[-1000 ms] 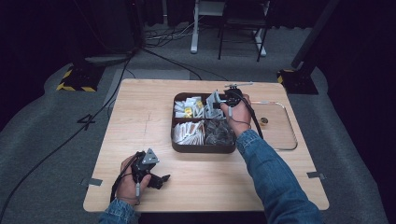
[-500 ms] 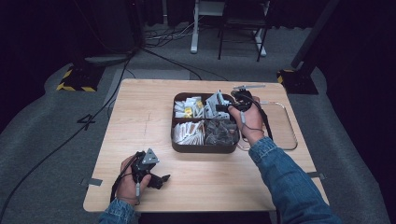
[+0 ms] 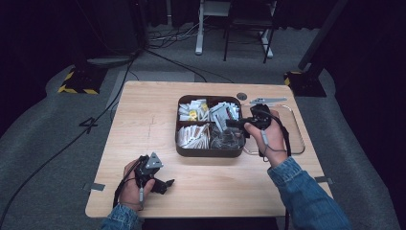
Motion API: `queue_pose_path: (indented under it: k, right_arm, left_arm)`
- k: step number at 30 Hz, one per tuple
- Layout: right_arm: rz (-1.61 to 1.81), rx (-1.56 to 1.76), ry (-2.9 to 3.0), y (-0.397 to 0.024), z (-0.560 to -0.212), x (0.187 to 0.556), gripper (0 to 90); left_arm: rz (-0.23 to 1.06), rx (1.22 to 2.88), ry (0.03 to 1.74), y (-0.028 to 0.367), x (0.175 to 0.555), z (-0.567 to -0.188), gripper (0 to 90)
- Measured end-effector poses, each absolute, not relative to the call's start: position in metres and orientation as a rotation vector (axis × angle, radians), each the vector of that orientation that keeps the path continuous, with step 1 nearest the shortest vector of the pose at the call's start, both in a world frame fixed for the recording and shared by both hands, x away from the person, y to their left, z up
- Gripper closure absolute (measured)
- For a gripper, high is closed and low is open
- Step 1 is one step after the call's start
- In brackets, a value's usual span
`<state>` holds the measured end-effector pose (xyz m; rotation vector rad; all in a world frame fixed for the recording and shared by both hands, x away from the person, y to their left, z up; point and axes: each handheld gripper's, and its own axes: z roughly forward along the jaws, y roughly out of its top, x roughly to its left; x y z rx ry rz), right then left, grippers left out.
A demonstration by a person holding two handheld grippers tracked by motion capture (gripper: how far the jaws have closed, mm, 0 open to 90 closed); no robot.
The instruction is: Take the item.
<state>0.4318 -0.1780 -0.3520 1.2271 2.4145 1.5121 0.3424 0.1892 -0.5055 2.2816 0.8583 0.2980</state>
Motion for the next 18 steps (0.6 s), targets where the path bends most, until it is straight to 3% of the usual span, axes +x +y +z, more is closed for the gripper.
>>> queue_pose_path:
  k: [18]
  right_arm:
    - [1.521,1.150,2.477,-0.199,-0.373,0.361,84.1]
  left_arm:
    - [0.298,2.281,0.859,0.189,0.342,-0.506,0.2]
